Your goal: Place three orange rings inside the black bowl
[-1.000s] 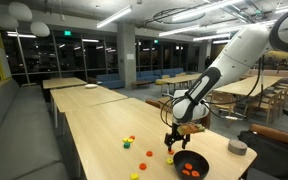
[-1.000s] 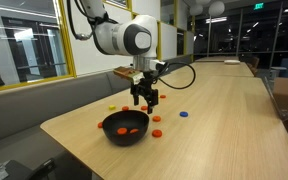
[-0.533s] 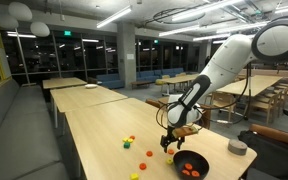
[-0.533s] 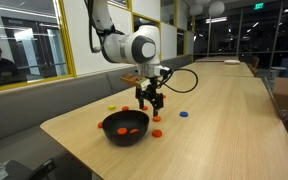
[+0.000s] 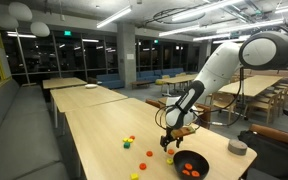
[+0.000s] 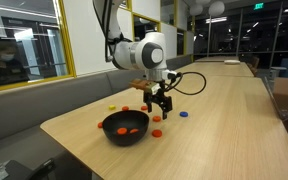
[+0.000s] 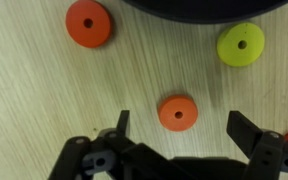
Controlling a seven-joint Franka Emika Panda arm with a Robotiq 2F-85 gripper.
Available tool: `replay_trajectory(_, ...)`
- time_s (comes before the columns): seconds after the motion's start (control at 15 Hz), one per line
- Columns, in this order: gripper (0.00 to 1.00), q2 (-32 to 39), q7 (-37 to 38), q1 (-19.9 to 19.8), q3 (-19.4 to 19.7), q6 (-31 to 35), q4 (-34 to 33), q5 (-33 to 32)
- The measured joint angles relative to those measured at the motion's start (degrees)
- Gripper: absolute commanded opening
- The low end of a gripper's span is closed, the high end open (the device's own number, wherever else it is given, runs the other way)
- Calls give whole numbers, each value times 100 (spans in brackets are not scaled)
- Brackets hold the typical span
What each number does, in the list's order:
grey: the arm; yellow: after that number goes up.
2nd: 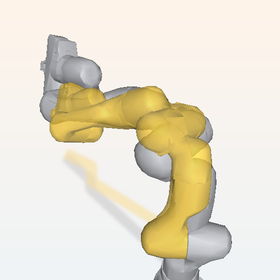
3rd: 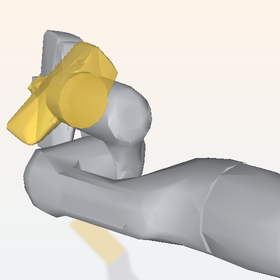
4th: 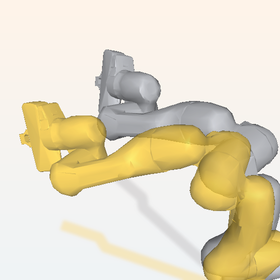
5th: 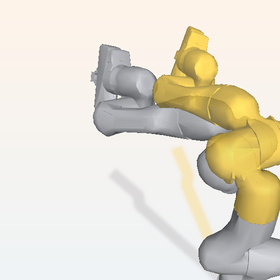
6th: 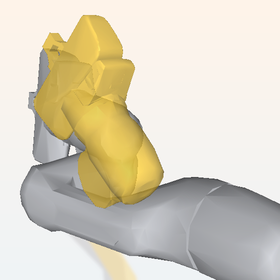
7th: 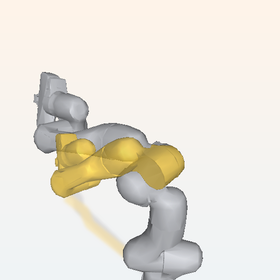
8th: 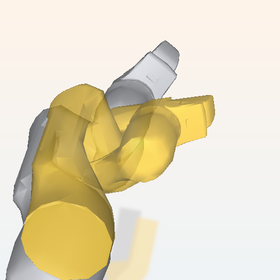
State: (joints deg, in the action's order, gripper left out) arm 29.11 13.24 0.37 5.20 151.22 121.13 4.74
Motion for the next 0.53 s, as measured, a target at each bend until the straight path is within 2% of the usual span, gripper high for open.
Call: replay_trajectory(0.53, 100, 190, 3, 0, 146, 0, -169, -2)
